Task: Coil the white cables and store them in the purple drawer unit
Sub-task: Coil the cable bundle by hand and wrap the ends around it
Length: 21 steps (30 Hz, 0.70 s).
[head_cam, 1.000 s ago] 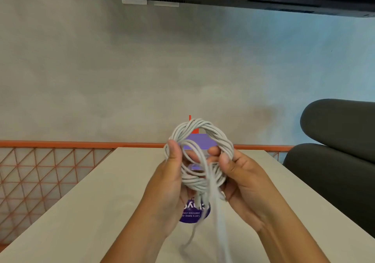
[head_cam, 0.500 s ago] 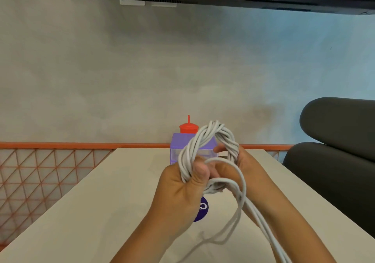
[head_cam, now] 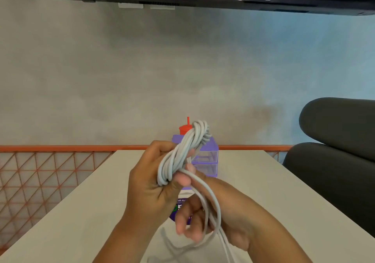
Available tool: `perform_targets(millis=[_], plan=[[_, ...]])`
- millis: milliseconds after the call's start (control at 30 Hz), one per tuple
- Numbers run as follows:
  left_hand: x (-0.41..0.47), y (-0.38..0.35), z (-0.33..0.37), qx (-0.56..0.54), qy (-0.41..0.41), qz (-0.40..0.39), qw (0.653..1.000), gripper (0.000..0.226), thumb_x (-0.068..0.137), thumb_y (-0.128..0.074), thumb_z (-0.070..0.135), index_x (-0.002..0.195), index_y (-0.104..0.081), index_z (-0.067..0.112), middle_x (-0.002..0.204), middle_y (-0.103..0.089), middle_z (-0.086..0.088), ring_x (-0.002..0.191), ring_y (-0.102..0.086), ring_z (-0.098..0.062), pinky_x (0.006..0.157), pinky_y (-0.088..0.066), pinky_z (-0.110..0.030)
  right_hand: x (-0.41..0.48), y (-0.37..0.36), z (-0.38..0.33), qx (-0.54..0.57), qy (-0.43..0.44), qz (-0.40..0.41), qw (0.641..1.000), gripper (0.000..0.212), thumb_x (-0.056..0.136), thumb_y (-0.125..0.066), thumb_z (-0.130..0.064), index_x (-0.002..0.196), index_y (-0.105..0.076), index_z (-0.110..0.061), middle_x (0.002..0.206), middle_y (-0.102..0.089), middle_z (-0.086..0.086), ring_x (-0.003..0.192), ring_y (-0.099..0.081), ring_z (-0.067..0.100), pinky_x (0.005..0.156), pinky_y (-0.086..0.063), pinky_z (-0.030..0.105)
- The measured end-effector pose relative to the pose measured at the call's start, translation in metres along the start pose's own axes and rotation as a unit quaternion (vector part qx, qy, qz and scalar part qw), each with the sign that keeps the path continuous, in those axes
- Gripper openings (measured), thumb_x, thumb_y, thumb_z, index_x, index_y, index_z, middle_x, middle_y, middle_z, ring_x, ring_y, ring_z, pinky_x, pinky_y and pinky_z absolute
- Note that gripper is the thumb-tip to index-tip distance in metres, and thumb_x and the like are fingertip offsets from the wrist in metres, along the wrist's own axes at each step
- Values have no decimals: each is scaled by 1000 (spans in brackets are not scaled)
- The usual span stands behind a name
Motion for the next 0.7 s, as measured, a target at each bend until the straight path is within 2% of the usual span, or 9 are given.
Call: perform_targets(millis=[67, 133, 200, 300, 433, 467, 533, 600, 700], plan=[[0, 5, -4, -8, 27, 24, 999, 32, 76, -53, 67, 97, -65, 46, 92, -62, 4, 83, -65, -9, 62, -55, -32, -3, -1, 0, -15, 20, -17, 1000, 41, 72, -53, -71, 85, -69, -35, 50, -57, 7, 28, -37, 8, 40, -38, 20], [0, 9, -8, -23, 51, 47, 997, 35, 72, -56, 69, 96, -65, 44, 90, -63, 6, 81, -65, -13, 59, -56, -39, -6, 6, -1, -52, 39, -11, 998, 42, 74, -51, -65, 87, -70, -30, 42, -50, 3, 28, -28, 7, 37, -31, 18], [0, 10, -10, -20, 49, 61, 997, 35, 72, -54, 70, 94, -65, 46, 86, -64, 12, 78, -65, -11, 67, -55, -34, -11, 18, -3, -100, 64, 13, 993, 55, 76, -50, -68, 94, -69, -20, 39, -42, 0, 30, -30, 5, 37, -27, 16], [0, 8, -15, -19, 91, 98, 991, 41, 69, -52, 75, 89, -66, 42, 79, -65, 11, 74, -67, -11, 69, -53, -23, -18, 38, -8, -205, 122, 39, 970, 58, 66, -55, -74, 88, -71, -22, 47, -47, -4, 40, -37, 4, 42, -30, 14], [-3, 9, -20, -6, 154, 195, 969, 48, 70, -49, 77, 77, -66, 33, 69, -68, 12, 65, -65, -6, 61, -50, -15, -29, 60, -16, -330, 119, 106, 930, 10, 78, -72, -28, 87, -74, -29, 70, -68, -14, 55, -54, -3, 53, -41, 9], [-2, 11, -21, -1, 170, 224, 960, 48, 74, -47, 74, 75, -65, 30, 65, -67, 13, 60, -64, -6, 57, -49, -17, -31, 62, -17, -351, 110, 111, 923, 14, 79, -71, -21, 89, -73, -30, 69, -67, -20, 57, -56, -5, 55, -42, 9], [2, 16, -22, -8, 206, 286, 936, 48, 80, -42, 66, 72, -59, 22, 54, -63, 13, 51, -59, -4, 47, -45, -17, -30, 68, -13, -415, 81, 112, 899, 12, 81, -66, -28, 90, -70, -34, 63, -61, -27, 57, -53, -7, 56, -41, 10], [6, 21, -23, -29, 235, 331, 913, 48, 78, -34, 60, 70, -54, 17, 48, -60, 11, 48, -58, -3, 43, -43, -17, -26, 70, -8, -453, 41, 97, 885, 20, 79, -52, -49, 91, -66, -39, 59, -57, -30, 58, -51, -9, 57, -39, 9], [7, 27, -24, -75, 281, 378, 879, 48, 91, -32, 54, 68, -53, 17, 49, -55, 7, 48, -57, -4, 43, -43, -17, -20, 76, 5, -419, -15, 45, 907, 47, 73, -32, -67, 94, -65, -40, 52, -51, -18, 51, -42, 0, 58, -35, 9]])
Point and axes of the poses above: each hand's wrist, its own x-axis towards the middle knuckle, its own y-axis out of the back of the hand, z = x × y, the point moved 2 cm from there along x, towards the middle knuckle
